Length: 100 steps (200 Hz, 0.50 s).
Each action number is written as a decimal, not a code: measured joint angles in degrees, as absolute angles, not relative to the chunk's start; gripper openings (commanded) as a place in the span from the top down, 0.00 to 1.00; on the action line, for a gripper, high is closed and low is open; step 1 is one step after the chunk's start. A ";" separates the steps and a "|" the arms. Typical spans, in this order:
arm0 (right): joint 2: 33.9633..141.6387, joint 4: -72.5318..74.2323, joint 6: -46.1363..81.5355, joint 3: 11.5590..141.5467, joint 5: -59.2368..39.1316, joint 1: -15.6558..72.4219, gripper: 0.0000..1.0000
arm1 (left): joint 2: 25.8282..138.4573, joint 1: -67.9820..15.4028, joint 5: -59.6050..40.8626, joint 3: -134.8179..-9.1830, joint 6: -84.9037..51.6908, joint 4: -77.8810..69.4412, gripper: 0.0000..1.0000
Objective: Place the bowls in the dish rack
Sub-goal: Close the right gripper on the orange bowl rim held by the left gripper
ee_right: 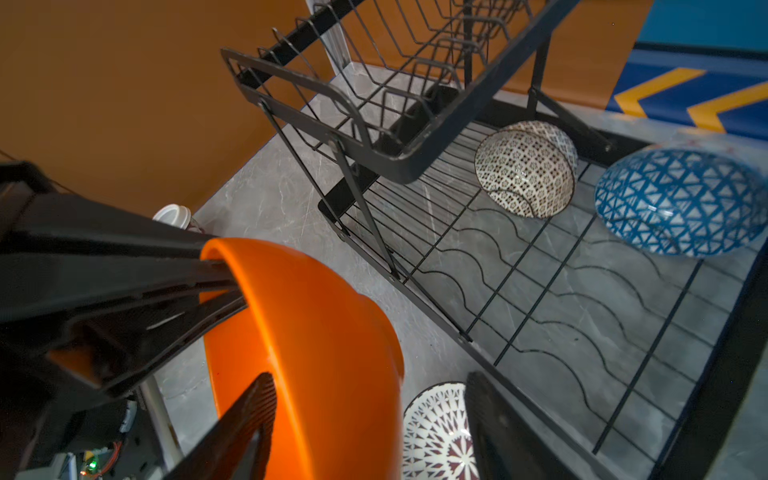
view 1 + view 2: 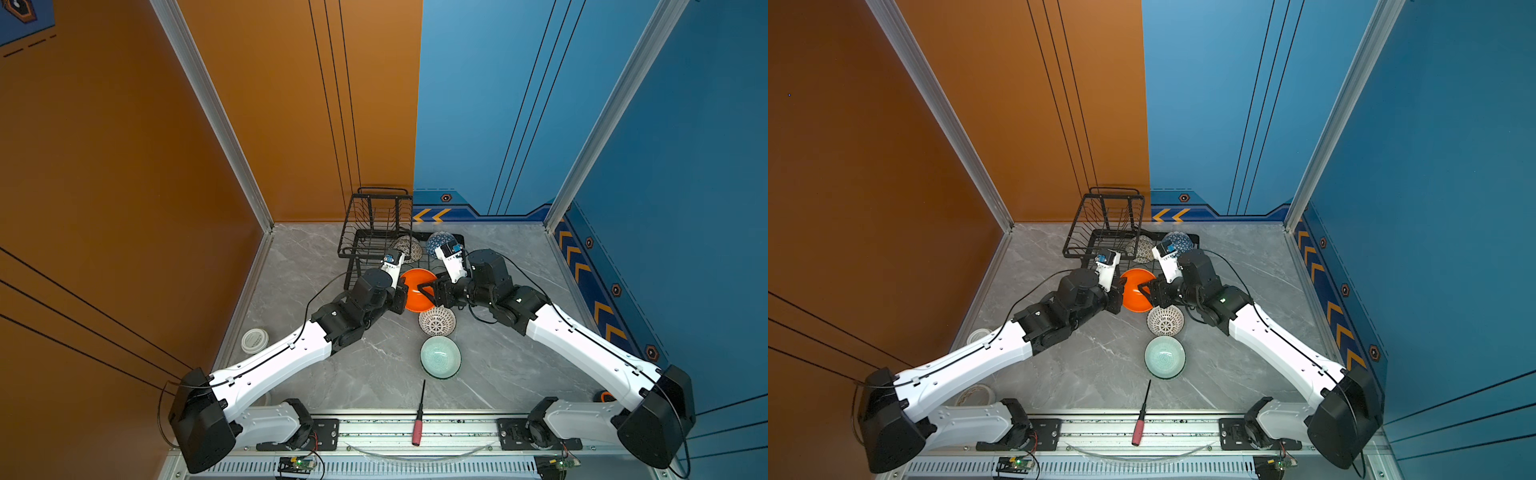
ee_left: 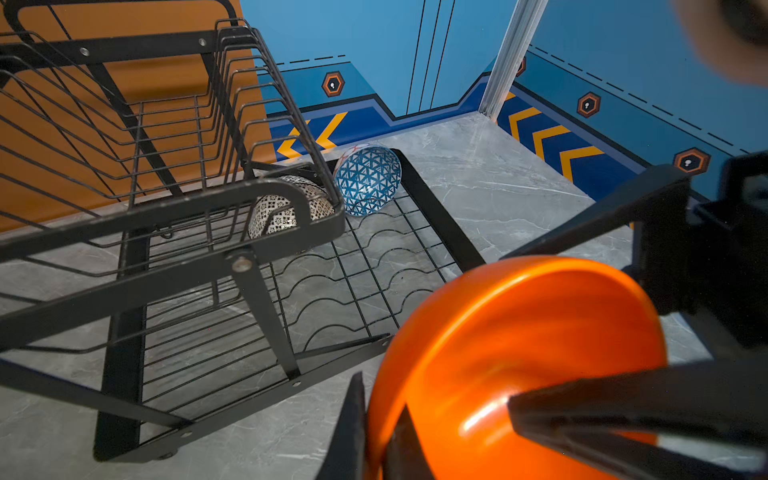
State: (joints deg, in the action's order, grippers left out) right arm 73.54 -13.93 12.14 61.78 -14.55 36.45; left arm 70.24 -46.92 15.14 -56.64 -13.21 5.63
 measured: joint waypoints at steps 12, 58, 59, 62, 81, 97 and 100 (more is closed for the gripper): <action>73.73 -13.93 12.51 61.78 -13.96 36.51 0.51 | 70.24 -47.13 15.29 -56.64 -13.06 5.37 1.00; 73.71 -13.96 15.03 61.78 -10.81 38.63 0.80 | 70.11 -47.62 15.86 -56.64 -13.04 5.37 1.00; 73.71 -13.96 15.14 61.78 -10.59 38.65 0.80 | 70.06 -47.62 15.90 -56.64 -13.02 5.37 1.00; 73.71 -13.93 15.79 61.78 -10.15 38.74 0.82 | 70.00 -47.70 16.14 -56.64 -13.06 5.34 1.00; 73.71 -14.04 16.21 61.76 -5.78 40.12 0.92 | 69.65 -48.38 17.23 -56.27 -13.10 4.62 1.00; 73.58 -14.24 16.82 61.63 -3.86 41.58 1.00 | 68.73 -48.45 17.56 -55.11 -13.06 4.40 1.00; 73.54 -14.26 16.84 61.56 -3.49 41.85 1.00 | 68.53 -48.47 17.56 -54.87 -13.06 4.36 1.00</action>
State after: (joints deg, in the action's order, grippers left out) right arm 73.54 -14.26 16.84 61.56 -3.49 41.85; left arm 68.53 -48.47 17.56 -54.87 -13.06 4.36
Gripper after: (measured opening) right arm 0.181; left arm 0.096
